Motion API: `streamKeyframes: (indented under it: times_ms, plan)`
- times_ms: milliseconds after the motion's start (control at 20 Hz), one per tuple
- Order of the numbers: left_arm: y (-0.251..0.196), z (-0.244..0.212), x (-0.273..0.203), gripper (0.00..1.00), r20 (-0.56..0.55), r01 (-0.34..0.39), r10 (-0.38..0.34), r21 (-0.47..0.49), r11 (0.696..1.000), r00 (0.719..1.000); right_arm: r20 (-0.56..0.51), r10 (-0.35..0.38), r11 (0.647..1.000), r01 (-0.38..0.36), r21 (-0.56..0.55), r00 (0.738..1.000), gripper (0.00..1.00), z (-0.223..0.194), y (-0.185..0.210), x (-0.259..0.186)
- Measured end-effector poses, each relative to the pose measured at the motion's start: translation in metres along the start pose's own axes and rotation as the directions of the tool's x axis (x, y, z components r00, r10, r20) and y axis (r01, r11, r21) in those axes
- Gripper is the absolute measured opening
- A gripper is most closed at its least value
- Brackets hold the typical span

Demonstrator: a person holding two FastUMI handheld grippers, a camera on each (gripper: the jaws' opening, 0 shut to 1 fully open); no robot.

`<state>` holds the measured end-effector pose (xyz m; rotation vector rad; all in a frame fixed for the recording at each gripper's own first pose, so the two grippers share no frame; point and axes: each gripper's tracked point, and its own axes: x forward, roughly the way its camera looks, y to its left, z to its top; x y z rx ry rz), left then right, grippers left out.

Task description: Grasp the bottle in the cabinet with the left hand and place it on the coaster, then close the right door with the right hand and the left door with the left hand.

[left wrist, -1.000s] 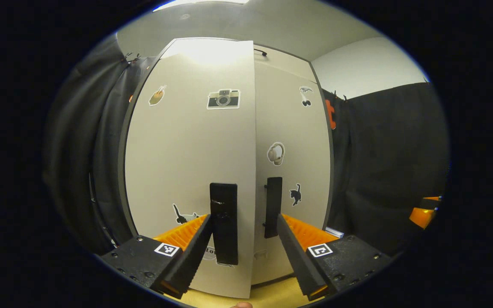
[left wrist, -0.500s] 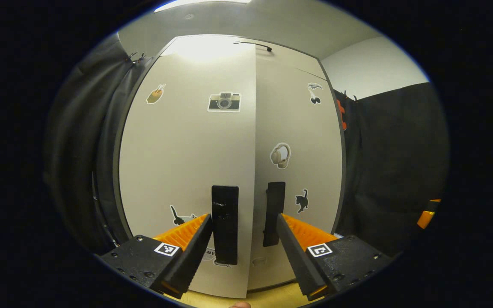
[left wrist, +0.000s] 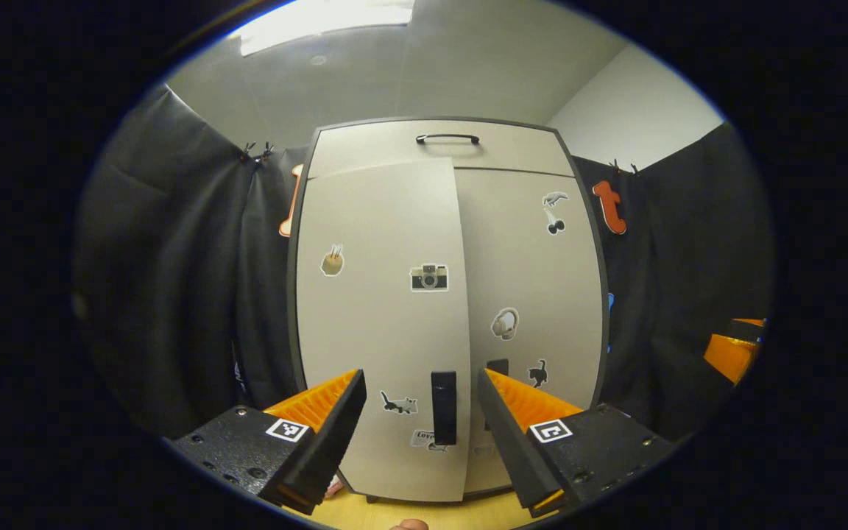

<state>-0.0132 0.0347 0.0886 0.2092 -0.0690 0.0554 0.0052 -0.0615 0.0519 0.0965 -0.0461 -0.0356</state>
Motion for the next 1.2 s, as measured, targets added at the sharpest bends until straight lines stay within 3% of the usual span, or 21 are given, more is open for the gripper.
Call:
streamKeyframes:
  times_ms: [250, 550, 850, 1200]
  plan:
    - [-0.008, 0.015, -0.030, 0.93, 0.027, 0.017, -0.015, -0.063, 0.998, 1.000, -0.020, 0.060, 0.998, -0.061, -0.034, 0.998, 0.95, -0.011, 0.023, 0.002]
    - [-0.008, 0.003, -0.034, 0.94, 0.006, 0.015, -0.015, -0.123, 0.992, 1.000, -0.053, 0.061, 0.995, -0.065, -0.080, 0.997, 0.95, -0.026, 0.030, -0.001]
    - [-0.035, -0.016, -0.025, 0.95, -0.045, 0.053, -0.062, -0.171, 0.984, 0.997, -0.059, 0.004, 0.995, -0.009, -0.096, 0.998, 0.93, -0.030, 0.003, -0.004]
    - [-0.098, -0.017, -0.021, 0.94, -0.049, 0.116, -0.126, -0.166, 0.979, 0.991, -0.060, -0.049, 0.993, 0.042, -0.113, 0.997, 0.96, -0.028, -0.053, -0.009]
